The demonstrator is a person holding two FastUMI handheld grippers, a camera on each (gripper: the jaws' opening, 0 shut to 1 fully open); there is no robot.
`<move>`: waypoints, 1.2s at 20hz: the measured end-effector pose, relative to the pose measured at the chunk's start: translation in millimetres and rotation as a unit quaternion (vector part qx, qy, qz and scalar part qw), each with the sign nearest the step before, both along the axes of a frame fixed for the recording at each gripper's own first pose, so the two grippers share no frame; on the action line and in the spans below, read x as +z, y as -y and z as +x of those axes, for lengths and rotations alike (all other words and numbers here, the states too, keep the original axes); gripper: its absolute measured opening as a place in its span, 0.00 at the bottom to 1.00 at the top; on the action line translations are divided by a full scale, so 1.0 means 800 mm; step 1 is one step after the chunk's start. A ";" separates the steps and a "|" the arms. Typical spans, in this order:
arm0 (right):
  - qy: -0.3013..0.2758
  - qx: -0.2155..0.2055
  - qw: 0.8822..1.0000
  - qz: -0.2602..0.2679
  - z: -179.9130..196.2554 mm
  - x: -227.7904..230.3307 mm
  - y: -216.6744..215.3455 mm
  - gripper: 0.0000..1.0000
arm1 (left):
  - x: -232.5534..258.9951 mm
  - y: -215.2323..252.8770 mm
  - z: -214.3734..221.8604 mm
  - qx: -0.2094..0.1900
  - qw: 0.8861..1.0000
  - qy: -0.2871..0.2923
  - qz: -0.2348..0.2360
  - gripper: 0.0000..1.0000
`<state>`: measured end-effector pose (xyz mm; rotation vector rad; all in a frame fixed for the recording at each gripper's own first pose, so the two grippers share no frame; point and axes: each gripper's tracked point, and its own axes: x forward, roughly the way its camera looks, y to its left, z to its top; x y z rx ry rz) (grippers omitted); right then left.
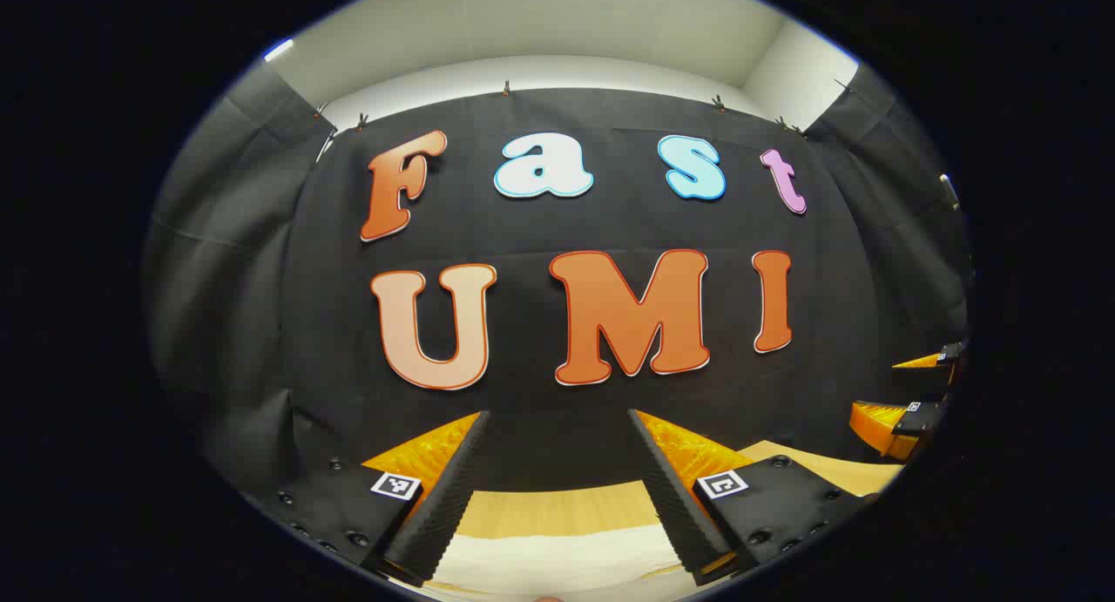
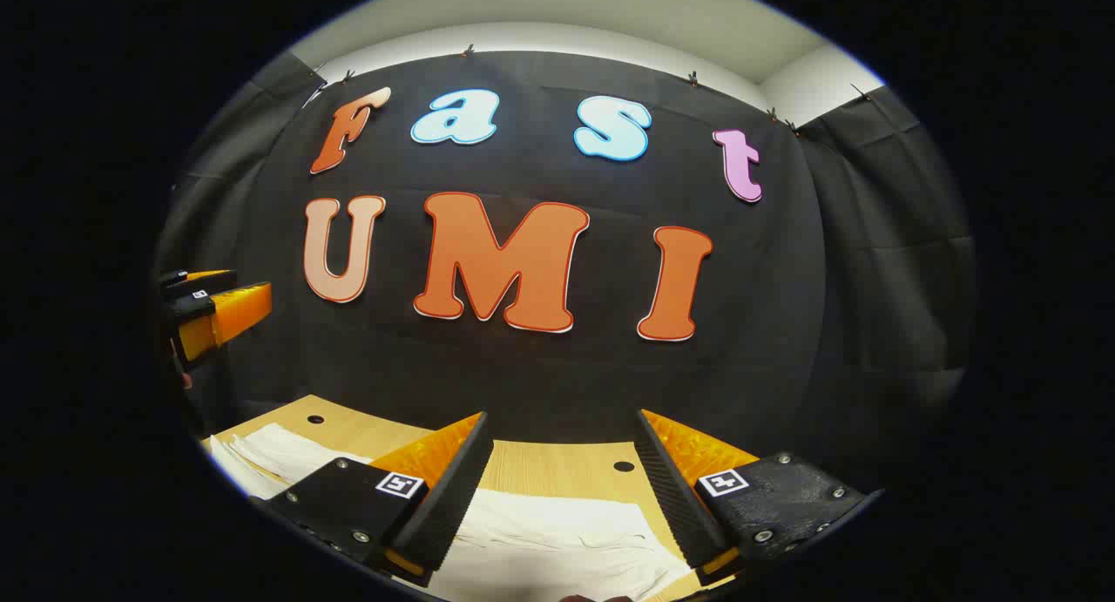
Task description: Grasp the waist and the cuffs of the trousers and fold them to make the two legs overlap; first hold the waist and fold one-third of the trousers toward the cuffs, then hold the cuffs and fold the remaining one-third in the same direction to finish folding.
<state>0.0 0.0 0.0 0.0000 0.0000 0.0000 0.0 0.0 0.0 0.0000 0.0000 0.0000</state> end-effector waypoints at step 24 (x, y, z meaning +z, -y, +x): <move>-0.086 -0.009 0.996 0.012 0.033 -0.063 0.025 0.99 | -0.072 -0.077 -0.021 0.058 0.995 -0.074 -0.014 0.99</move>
